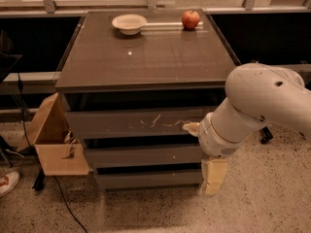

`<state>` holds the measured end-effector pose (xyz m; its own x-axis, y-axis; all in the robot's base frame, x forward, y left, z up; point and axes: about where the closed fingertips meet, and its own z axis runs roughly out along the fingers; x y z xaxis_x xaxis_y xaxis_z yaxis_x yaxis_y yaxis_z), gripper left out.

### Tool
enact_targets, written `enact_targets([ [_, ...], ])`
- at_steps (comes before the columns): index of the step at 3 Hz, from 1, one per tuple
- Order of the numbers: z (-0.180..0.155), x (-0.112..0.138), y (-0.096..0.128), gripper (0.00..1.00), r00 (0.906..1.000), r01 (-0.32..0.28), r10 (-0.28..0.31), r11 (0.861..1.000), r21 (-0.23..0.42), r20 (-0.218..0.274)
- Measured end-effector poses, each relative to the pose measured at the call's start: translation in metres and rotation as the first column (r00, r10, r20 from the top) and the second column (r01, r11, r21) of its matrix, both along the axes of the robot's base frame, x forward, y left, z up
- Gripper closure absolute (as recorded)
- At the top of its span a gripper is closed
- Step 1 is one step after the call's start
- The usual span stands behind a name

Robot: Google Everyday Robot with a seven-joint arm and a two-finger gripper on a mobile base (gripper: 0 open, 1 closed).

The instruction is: Open middle drawer

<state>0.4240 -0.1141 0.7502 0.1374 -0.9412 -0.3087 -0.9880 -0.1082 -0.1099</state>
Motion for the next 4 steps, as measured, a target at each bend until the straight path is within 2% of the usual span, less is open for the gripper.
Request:
enact_targets([
  [1, -0.017, 0.004, 0.0, 0.0, 0.9997, 0.014, -0.014, 1.0, 0.002, -0.022],
  [2, -0.08, 0.017, -0.007, 0.0, 0.9978, 0.04, -0.042, 0.998, -0.041, -0.051],
  [3, -0.145, 0.038, -0.017, 0.0, 0.9961, 0.066, -0.069, 0.996, -0.067, -0.054],
  [4, -0.197, 0.067, -0.018, 0.0, 0.9948, 0.08, -0.084, 0.995, -0.063, -0.058],
])
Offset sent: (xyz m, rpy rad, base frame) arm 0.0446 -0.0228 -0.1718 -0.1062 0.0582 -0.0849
